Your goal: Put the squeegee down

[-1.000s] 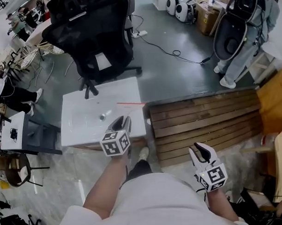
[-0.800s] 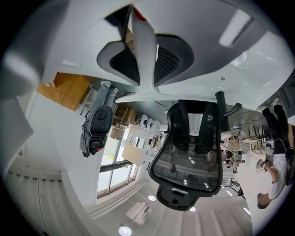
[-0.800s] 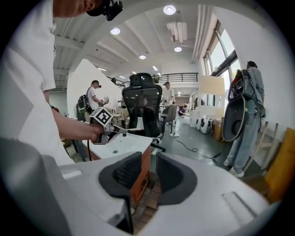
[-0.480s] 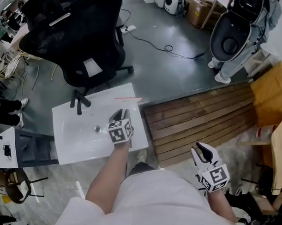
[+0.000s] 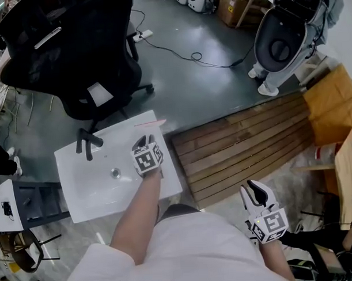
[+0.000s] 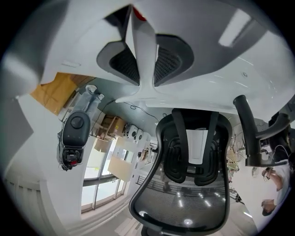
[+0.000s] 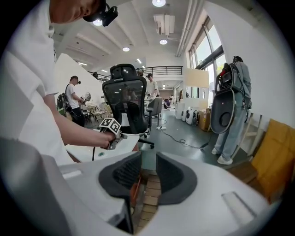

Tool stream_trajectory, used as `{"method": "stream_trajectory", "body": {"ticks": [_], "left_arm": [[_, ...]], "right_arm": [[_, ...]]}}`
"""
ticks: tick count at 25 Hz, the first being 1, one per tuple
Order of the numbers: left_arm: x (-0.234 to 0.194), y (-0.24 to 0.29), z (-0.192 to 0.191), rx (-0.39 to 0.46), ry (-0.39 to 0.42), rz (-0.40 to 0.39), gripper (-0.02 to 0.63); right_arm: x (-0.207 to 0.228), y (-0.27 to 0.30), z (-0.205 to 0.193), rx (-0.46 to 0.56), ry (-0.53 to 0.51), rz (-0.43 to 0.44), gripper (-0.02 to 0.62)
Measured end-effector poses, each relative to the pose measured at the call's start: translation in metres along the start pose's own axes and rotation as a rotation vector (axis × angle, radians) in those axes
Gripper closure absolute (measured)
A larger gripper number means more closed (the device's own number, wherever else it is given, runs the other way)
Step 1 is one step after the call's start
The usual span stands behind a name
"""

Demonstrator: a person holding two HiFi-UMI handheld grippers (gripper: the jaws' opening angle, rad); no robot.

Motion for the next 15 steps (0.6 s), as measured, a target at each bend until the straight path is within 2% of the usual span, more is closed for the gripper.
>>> {"method": "stream_trajectory", "body": {"ticks": [15], "left_arm": [[0.006, 0.043, -0.012, -0.062, -0.021, 0.069, 0.499]], "right_arm": [[0.015, -0.013, -0.006, -0.028, 0.033, -0.064, 0.508]]}}
Point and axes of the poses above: the fingertips, and each gripper's own axes: y forward along the fingers, x to its right, z out of its top, the point moved 8 cm from there along -y, backward along the fingers, and after that the axes turned 2 degrees about z, right-handed, at the moved point
